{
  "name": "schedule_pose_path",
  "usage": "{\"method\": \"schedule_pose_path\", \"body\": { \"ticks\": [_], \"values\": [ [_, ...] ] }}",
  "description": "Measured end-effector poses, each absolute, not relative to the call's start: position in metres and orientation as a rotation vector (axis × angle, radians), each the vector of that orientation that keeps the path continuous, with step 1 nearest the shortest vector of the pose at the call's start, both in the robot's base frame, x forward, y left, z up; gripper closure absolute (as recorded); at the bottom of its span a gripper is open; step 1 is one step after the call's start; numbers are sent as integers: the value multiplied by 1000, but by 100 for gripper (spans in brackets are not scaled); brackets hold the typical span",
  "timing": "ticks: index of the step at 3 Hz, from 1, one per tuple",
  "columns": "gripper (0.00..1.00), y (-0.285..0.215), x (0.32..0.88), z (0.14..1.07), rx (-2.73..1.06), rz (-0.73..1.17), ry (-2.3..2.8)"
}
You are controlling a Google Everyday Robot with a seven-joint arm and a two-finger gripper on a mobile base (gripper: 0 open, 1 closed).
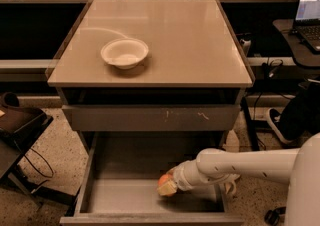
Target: Pick orange from middle drawer and place on counter
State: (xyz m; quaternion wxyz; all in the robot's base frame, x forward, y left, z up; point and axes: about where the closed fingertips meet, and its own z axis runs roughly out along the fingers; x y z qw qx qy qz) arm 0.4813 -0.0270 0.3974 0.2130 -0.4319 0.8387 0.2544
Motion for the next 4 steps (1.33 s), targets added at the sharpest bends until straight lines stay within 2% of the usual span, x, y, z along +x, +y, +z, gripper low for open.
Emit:
{"method": "schedule_pose_path", "body": {
  "ticks": [1, 3, 4],
  "values": [
    [100, -31, 481, 445, -1191, 630, 2349],
    [100, -47, 453, 573, -1158, 541, 2447],
    [100, -49, 447, 606, -1202, 501, 2427]
  ]
}}
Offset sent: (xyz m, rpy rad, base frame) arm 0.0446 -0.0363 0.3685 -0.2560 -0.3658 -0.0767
